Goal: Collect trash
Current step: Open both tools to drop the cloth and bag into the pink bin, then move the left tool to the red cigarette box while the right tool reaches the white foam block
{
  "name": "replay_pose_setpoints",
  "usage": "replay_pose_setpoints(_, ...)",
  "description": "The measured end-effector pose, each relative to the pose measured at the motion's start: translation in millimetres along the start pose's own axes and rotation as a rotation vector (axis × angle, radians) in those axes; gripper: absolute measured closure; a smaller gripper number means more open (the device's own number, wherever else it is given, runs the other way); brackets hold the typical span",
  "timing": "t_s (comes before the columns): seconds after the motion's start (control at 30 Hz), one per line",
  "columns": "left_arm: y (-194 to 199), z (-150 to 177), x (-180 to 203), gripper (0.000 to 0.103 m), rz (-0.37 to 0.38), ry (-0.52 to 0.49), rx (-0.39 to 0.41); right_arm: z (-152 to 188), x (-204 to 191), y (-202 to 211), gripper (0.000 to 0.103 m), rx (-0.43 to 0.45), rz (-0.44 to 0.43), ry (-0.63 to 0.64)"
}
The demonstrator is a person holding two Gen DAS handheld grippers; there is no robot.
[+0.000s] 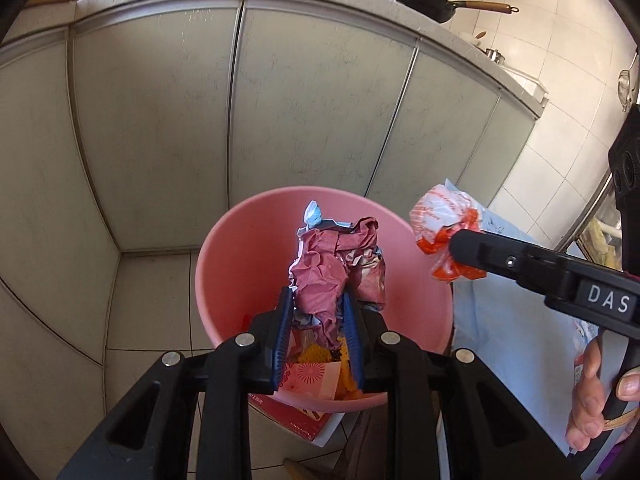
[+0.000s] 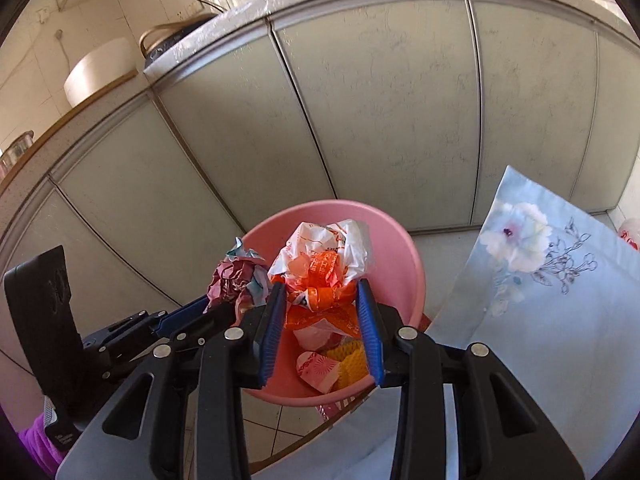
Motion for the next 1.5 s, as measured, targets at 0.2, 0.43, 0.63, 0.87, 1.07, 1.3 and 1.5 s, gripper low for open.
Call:
replay_pose_setpoints(0.2,-4,-7,-4,0.074,-0.018,0.037,-0.004,-4,5,-15,0.058,-0.035,-0.002,-0.015)
replay_pose_setpoints(0.43,10,-8,-2,0.074,-0.006,0.044,0.030,-1,4,8,0.058,-0.006,-0.005,0.012)
replay_pose_setpoints(0.63,27,-5,18,0.074,0.065,0.001,0.041,24,0,52,0.058,0.038,0.084,0.054)
replay_pose_setpoints(0.87,48,6,64,0.074,0.160,-0.075,0.033,74,9,111,0.058,0.063,0.170,0.053)
replay_pose_setpoints(1.07,63,24,107,0.074,0.245,-0.164,0.004,108,60,188,0.058,0.145,0.269,-0.071)
replay_pose_setpoints(1.3,72,45,169,0.074,0.358,-0.295,-0.035,157,122,256,0.058,0.215,0.413,-0.249)
replay_pose_setpoints(1.5,72,72,240,0.073,0.470,-0.428,-0.142,201,157,283,0.058,0.236,0.473,-0.374)
Point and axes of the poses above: each gripper's, at about its wrist camera, not at the fingertips, and y roughly against the way its jaws point, x to its right, z to its underside, the point moved 2 cm from there along -y, roughly the way its jaws point, and after that the axes turned 1 degree about -y, right-handed, at the moved point
